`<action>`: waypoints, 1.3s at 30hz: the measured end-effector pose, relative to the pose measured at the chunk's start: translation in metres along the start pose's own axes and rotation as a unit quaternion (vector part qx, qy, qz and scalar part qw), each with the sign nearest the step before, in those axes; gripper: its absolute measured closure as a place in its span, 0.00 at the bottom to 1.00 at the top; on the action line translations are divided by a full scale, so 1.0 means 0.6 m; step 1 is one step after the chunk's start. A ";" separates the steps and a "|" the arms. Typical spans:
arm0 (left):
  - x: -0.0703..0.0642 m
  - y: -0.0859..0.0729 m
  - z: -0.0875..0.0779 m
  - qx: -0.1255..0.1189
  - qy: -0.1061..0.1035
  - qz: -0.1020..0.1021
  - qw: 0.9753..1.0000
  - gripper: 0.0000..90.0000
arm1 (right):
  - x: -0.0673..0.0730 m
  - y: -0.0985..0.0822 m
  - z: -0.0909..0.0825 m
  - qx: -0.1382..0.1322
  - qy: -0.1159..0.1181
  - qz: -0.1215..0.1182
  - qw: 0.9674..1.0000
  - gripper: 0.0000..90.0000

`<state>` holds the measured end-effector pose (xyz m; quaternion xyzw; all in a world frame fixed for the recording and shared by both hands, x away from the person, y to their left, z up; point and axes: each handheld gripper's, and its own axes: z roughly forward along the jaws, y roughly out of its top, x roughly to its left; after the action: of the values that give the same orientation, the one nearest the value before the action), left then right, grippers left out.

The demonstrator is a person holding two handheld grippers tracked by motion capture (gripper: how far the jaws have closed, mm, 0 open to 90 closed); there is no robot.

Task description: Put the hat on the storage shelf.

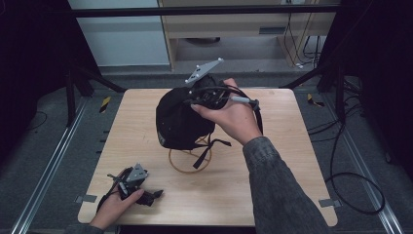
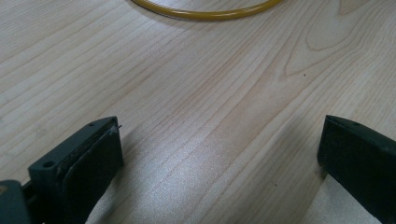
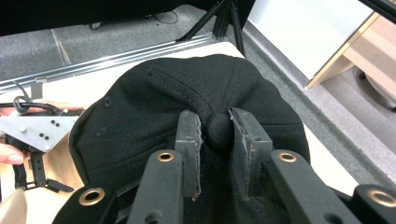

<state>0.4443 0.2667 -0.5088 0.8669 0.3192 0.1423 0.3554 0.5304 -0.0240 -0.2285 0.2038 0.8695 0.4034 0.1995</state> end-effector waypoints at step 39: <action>0.000 0.000 0.000 0.000 0.000 0.000 1.000 0.00 | 0.004 -0.021 0.049 0.031 0.004 0.008 0.999 0.79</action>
<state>0.4443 0.2667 -0.5087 0.8670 0.3193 0.1425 0.3551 0.5407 -0.0119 -0.2560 0.2154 0.8804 0.3791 0.1862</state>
